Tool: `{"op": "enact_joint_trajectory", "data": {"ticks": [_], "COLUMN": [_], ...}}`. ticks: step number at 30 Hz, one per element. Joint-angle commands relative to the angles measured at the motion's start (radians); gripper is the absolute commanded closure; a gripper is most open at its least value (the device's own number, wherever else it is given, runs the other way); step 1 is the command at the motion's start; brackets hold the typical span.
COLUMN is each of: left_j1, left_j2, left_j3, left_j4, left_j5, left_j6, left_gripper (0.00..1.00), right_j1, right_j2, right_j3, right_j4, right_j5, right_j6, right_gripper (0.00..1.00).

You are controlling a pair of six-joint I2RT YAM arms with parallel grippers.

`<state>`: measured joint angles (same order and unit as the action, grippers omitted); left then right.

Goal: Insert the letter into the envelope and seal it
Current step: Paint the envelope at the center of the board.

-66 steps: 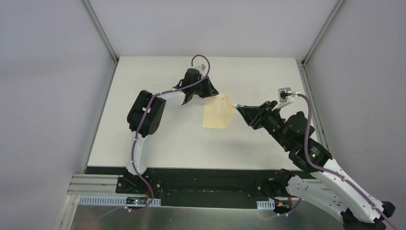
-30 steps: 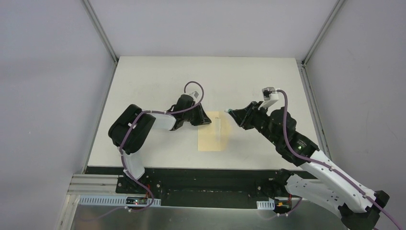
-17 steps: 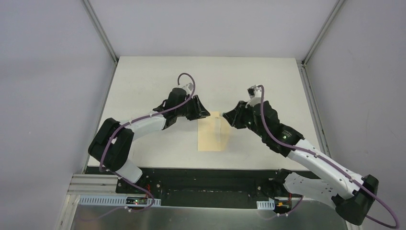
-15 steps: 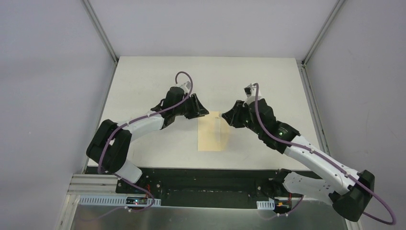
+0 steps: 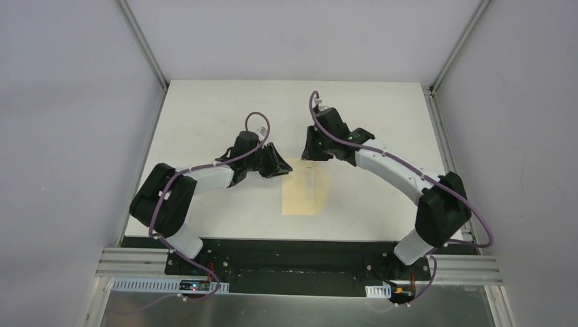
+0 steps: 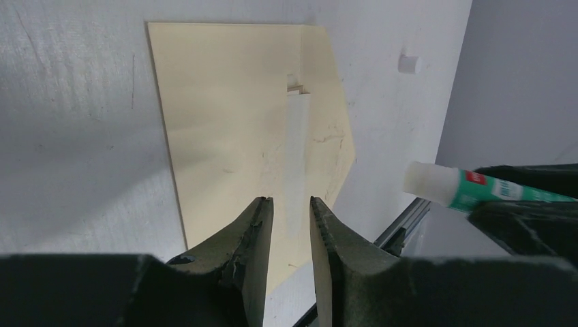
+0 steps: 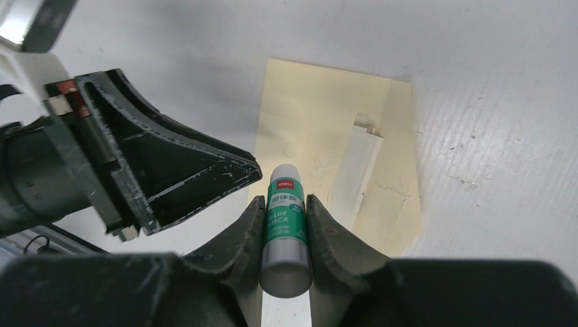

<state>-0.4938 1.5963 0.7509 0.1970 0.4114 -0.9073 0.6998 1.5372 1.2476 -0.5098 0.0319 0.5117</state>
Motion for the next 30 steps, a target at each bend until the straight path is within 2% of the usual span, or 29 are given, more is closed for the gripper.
{"op": "enact_joint_trajectory", "data": {"ticks": [1, 5, 19, 30], "left_j1": [0.0, 0.0, 0.004, 0.006], "left_j2": [0.012, 0.022, 0.167, 0.224], "left_j3": [-0.013, -0.026, 0.016, 0.038], "left_j4": [0.108, 0.11, 0.243, 0.192], "left_j5": [0.02, -0.026, -0.071, -0.113], "left_j6": [-0.063, -0.092, -0.215, -0.214], "left_gripper": [0.74, 0.76, 0.8, 0.82], "right_j1": [0.001, 0.004, 0.032, 0.032], "right_j2": [0.127, 0.213, 0.321, 0.374], "right_j3": [0.137, 0.212, 0.242, 0.27], "right_j4": [-0.145, -0.228, -0.234, -0.212], "right_j5": [-0.013, 0.018, 0.058, 0.063], "right_j6": [-0.031, -0.041, -0.054, -0.078], "right_gripper": [1.0, 1.0, 1.0, 1.0]}}
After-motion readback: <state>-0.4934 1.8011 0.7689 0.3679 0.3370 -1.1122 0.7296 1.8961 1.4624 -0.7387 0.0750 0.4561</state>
